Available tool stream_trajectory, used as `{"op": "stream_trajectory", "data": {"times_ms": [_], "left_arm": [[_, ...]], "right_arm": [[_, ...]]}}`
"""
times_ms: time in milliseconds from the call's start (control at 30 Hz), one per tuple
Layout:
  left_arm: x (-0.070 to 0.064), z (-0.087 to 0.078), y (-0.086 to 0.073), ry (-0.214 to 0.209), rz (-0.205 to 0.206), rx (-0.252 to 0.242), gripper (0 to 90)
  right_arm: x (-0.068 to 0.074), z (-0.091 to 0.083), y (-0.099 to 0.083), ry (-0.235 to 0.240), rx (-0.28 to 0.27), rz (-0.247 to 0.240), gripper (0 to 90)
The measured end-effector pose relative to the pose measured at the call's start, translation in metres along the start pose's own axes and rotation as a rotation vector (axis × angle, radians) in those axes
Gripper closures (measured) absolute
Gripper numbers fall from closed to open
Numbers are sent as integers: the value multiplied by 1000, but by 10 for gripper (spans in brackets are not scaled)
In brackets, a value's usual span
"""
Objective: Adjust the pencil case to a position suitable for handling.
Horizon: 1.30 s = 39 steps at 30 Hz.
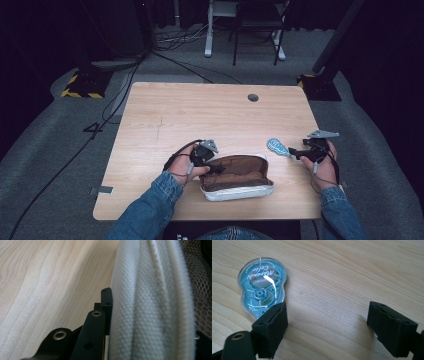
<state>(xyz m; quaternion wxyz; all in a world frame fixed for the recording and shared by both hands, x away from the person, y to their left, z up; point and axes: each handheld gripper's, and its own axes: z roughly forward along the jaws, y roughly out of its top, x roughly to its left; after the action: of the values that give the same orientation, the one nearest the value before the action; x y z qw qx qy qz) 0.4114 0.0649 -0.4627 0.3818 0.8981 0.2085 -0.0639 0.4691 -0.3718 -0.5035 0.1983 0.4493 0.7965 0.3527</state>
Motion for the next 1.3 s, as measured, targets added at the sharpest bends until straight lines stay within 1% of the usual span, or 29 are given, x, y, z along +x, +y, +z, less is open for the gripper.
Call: {"op": "stream_trajectory", "data": {"times_ms": [33, 133, 200, 267, 367, 500, 667, 700, 733, 800, 833, 867, 900, 933, 967, 1033, 1100, 1167, 1233, 1300], "left_arm": [[1, 0, -1, -1, -6, -1, 842], [2, 0, -2, -1, -6, -3, 841], [4, -1, -3, 11, -9, -7, 841], [7, -1, -5, 10, -15, -3, 841], [10, -1, -8, 22, -14, 9, 840], [12, -1, -12, 17, -10, 4, 835], [12, 0, -13, 23, -6, -6, 808], [13, 0, -13, 24, -9, -16, 771], [13, 1, -13, 28, -15, -28, 707], [14, 2, -14, 43, -29, -49, 536], [14, 1, -13, 46, -34, -55, 495], [14, 1, -13, 49, -42, -63, 476], [14, 1, -13, 49, -42, -63, 440], [14, 0, -13, 53, -43, -66, 440], [13, 0, -13, 59, -42, -71, 415], [13, -1, -12, 60, -40, -72, 403], [12, -3, -11, 68, -32, -79, 380], [10, -6, -10, 79, -28, -93, 378], [9, -10, -8, 80, -29, -111, 372], [7, -14, -7, 86, -24, -116, 374]], "right_arm": [[0, 0, 0, 0, 0, 0, 170], [0, 0, 0, 1, 0, -1, 170], [0, 0, 0, 1, -1, -2, 170], [0, 0, 0, 1, -1, -3, 170], [0, 0, 0, 2, -1, -4, 170], [0, 0, 0, 2, -1, -4, 170], [0, 0, 0, 3, -1, -4, 170], [0, 0, 0, 3, -1, -4, 170], [0, 0, 0, 4, -1, -5, 170], [0, 0, 0, 4, -1, -5, 170], [0, 0, 0, 4, -1, -5, 170], [0, 0, 0, 5, -1, -5, 170], [0, 0, 0, 5, -1, -5, 170], [0, 0, 0, 5, -1, -5, 170], [0, 0, 0, 5, -1, -5, 170], [0, 0, 0, 6, -1, -6, 170], [0, 0, 0, 6, -1, -6, 170], [0, 0, 0, 6, 0, -7, 170], [0, 0, 0, 6, 0, -6, 170], [0, 0, 0, 6, 0, -6, 170]]}}
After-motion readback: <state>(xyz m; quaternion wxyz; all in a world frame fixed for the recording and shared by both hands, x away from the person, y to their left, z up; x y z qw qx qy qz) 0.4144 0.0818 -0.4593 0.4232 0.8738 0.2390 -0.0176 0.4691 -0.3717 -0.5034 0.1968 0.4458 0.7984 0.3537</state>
